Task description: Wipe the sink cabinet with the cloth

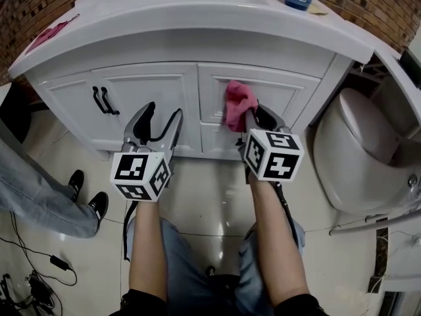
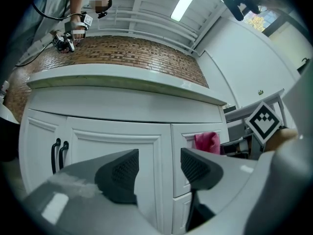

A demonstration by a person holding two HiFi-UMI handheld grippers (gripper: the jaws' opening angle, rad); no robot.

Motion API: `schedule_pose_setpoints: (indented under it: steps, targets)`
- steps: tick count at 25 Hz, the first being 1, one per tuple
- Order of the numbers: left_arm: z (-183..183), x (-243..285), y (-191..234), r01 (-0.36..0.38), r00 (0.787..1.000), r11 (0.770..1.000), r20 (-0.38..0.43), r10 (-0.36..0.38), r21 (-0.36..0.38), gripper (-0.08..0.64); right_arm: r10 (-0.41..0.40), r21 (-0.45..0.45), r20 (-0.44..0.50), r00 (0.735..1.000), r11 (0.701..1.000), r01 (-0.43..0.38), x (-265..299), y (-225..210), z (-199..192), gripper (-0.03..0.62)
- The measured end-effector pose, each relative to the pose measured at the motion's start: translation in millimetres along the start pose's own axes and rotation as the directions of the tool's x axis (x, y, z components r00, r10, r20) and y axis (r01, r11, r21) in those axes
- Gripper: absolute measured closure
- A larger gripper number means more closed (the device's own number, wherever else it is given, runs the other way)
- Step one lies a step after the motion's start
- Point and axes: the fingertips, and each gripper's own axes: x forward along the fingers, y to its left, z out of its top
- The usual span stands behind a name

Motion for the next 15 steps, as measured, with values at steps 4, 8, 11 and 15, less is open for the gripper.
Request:
schedule_pose_setpoints:
  steps: [4,8,11,15]
  targets:
    - [-4,10,-12,0.028,1.000,1.000,-0.012,-0.028,0.006,0.290,-0.062,-0.031,-0.011,0.998,0.998,0.062,-19,-40,8,0.555]
    - [-9,23,-36,0.080,0.997,0.997,-0.025,-0.080,0.016,0.290,-0.193,-0.066,-0.036,0.981,0.979,0.190,-42,-99,9,0.555]
    - [-12,28,-48,0.108,0.993,0.994,-0.036,-0.108,0.011,0.290,-0.271,0.015,-0.051,0.961,0.962,0.272,-60,-144,4,0.555]
    - [-11,31,-55,0.122,0.992,0.993,-0.033,-0.122,0.003,0.290,-0.331,0.097,-0.039,0.943,0.938,0.334,-83,-178,6,0.555]
